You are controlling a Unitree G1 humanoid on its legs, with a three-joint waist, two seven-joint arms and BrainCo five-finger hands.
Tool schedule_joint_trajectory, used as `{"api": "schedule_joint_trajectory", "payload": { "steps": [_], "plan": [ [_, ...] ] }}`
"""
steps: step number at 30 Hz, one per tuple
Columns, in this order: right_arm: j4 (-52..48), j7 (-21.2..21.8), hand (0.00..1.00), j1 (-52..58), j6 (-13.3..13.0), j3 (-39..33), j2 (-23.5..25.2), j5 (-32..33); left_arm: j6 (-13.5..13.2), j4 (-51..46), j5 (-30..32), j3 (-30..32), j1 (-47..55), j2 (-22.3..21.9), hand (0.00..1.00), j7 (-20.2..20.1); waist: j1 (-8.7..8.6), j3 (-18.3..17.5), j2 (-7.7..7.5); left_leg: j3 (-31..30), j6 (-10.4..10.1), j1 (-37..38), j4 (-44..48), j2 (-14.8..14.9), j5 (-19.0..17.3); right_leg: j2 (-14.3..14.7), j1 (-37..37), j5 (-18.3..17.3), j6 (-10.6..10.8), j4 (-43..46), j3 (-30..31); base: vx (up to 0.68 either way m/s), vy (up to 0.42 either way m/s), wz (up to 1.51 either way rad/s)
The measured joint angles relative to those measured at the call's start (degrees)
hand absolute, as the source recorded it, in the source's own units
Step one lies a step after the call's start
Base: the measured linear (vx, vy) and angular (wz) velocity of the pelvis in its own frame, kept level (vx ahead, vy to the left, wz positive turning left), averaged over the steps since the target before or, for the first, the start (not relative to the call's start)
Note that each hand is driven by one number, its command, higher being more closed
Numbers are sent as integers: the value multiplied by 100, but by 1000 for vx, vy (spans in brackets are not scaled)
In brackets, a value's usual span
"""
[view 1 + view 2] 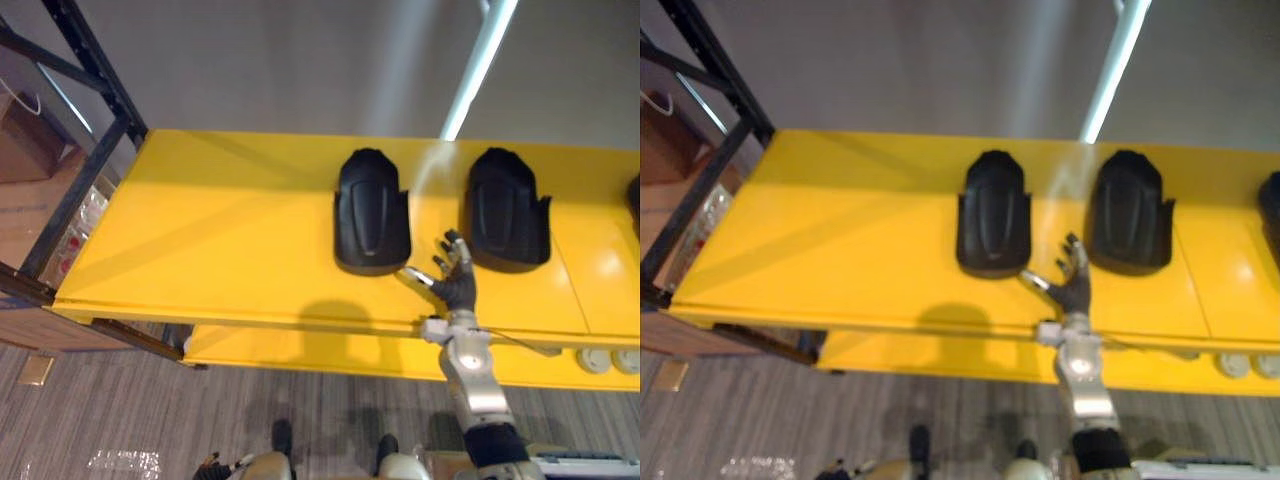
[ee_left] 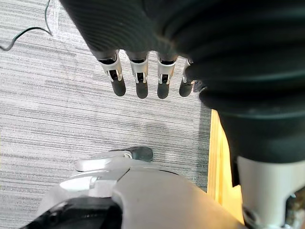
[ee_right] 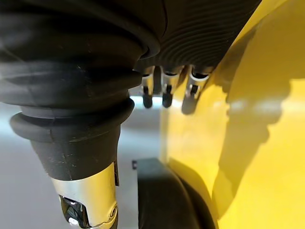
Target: Walk over and take plastic housings, then place them on the shelf
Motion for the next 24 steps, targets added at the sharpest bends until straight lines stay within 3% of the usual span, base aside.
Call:
{"api": "schedule_joint_trajectory", "payload": {
  "steps": [9, 16, 24],
  "plan": [
    [2, -364, 0, -412, 13, -12, 14, 11, -12, -4, -196, -49, -123, 10, 0, 48, 22, 278, 40, 107, 16, -23, 3, 4, -18, 2, -110, 0, -1, 35, 104, -3, 2, -5],
    [-8, -718, 0, -548, 6, -114, 30, 8, -13, 1, -216, -213, -242, 17, 0, 91, 132, 374, 47, 135, 18, -23, 5, -22, -38, -4, -147, -23, -10, 79, 124, 6, 1, -1],
    [-9, -830, 0, -570, 7, -187, 60, 49, -12, 0, -216, -223, -262, 16, 0, 104, 143, 409, 39, 129, 18, -8, 5, -16, -38, -17, -183, -98, -19, 205, 126, 0, 0, 0]
  ]
}}
